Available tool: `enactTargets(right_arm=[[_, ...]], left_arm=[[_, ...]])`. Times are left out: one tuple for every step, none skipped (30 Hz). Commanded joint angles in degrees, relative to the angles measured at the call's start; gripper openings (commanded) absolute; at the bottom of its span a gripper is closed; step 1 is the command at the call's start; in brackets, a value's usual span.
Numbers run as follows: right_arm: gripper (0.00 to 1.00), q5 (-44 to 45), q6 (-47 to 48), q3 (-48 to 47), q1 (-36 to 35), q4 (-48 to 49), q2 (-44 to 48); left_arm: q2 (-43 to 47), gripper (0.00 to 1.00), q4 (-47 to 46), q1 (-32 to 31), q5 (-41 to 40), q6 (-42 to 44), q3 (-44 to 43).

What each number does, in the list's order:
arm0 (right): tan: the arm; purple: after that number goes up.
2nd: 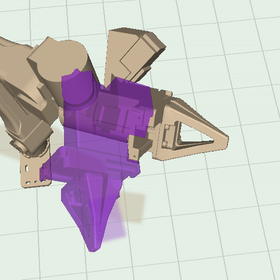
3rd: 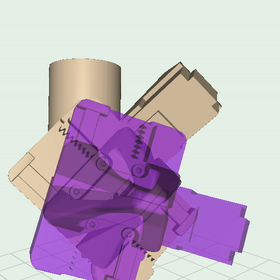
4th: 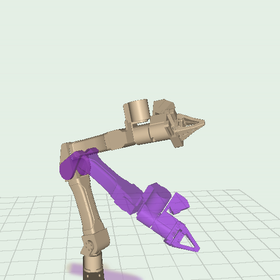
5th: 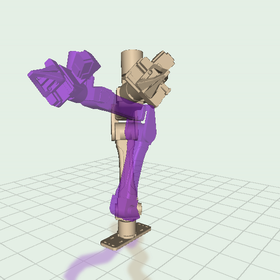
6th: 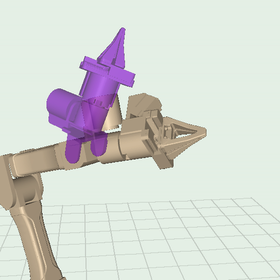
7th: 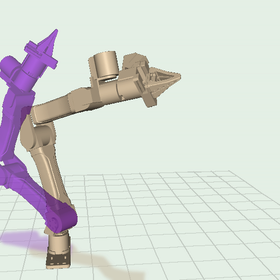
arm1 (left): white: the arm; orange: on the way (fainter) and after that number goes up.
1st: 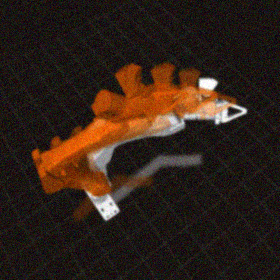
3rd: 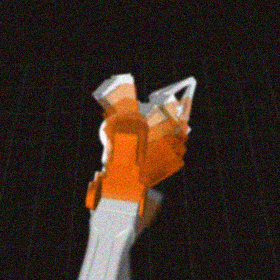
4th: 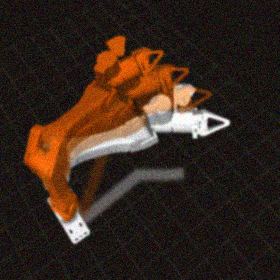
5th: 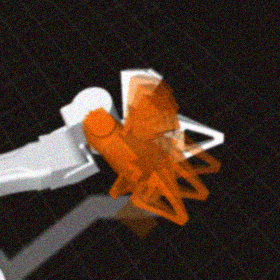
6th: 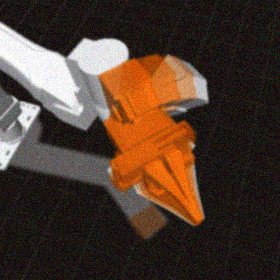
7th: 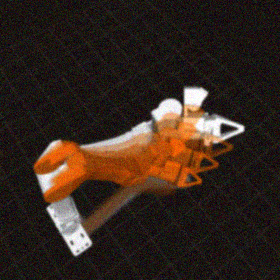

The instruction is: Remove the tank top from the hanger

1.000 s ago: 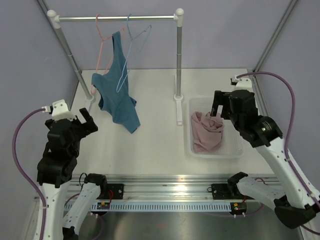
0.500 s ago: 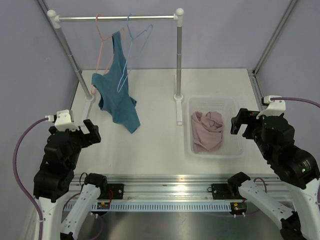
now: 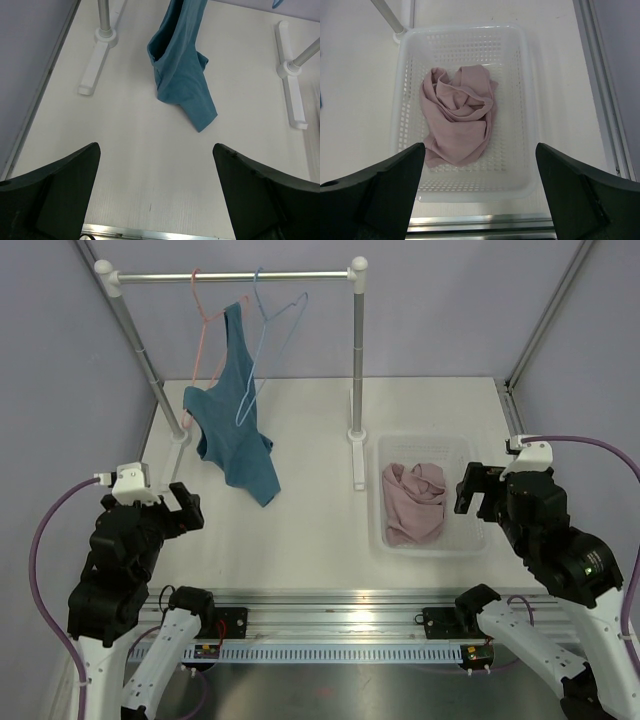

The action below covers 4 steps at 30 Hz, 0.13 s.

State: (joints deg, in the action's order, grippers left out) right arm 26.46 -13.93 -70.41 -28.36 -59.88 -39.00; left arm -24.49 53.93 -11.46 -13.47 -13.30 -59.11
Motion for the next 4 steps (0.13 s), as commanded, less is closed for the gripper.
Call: enactTargets(right_arm=[[0.99, 0.88, -0.48, 0.01, 0.24, 1.78, -0.2], [0.99, 0.96, -0.57, 0.01, 0.23, 1.78, -0.37], [0.99, 0.96, -0.57, -0.08, 0.32, 1.78, -0.55], [1.0, 1.05, -0.57, 0.1, 0.32, 1.69, -0.72]], left_arm=[[-0.65, 0.99, -3.04, -0.23, 1.52, 1.0, 0.05], [-0.65, 0.99, -3.04, -0.23, 1.52, 1.0, 0.14], [-0.82, 0.99, -3.04, -0.23, 1.43, 1.0, 0.14], [-0.91, 0.99, -3.04, -0.23, 1.52, 1.0, 0.05]])
